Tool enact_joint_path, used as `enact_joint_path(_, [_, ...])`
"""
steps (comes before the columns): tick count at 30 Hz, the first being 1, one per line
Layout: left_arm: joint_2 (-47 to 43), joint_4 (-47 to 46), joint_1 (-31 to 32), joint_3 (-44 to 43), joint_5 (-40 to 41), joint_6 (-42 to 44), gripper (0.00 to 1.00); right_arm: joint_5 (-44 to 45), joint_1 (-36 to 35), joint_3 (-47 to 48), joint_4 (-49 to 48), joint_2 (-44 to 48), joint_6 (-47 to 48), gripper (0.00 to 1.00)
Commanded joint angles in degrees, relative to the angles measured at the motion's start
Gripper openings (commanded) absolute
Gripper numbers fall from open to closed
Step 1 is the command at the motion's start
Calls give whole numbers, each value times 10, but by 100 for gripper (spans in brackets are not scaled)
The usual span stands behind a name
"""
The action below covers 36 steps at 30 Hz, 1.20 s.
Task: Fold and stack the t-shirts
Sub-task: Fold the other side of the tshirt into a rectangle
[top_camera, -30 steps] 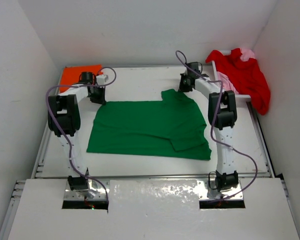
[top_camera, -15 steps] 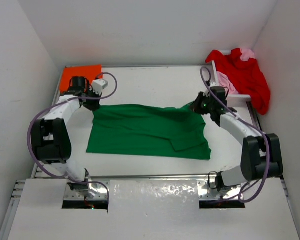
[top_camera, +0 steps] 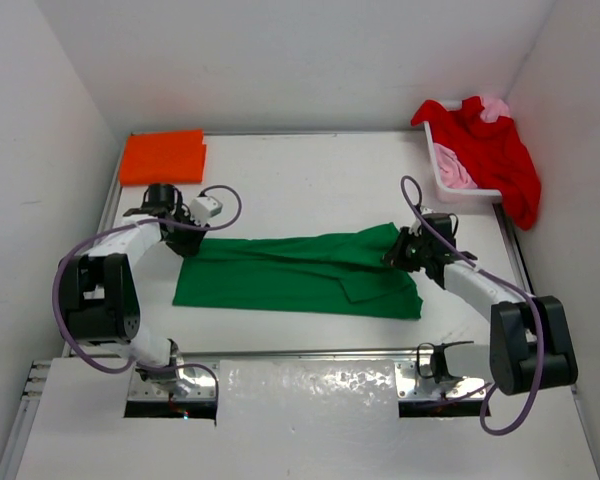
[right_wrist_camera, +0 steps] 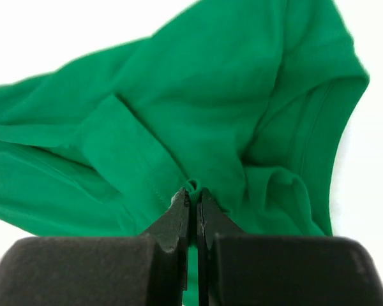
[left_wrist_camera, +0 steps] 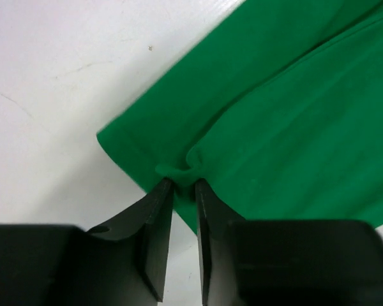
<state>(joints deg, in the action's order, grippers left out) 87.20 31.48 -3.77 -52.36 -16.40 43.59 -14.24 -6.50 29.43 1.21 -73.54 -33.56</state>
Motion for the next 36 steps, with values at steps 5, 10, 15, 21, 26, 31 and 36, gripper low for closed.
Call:
enact_joint_path(5, [-20,132,-2,-47,-75,110,32,-19,0,-5,-41,-13,-7,0])
enact_joint_path(10, [-12,211,-4,-78,-96,153,32,-15,0,1,-31,-18,4,0])
enact_joint_path(15, [21,106,-4,-93,-2,62,35,-14,1,3,-32,-19,3,0])
enact_joint_path(21, [23,112,-3,-125,6,83,50,-17,0,0,-30,-26,5,0])
enact_joint_path(26, [51,143,-3,-136,-5,105,56,-14,1,-3,-30,-28,4,0])
enact_joint_path(31, [101,145,-3,-127,16,101,51,-12,0,12,-19,-34,11,0])
enact_joint_path(36, [112,169,-3,-136,-1,107,34,-9,0,22,-14,-35,17,0])
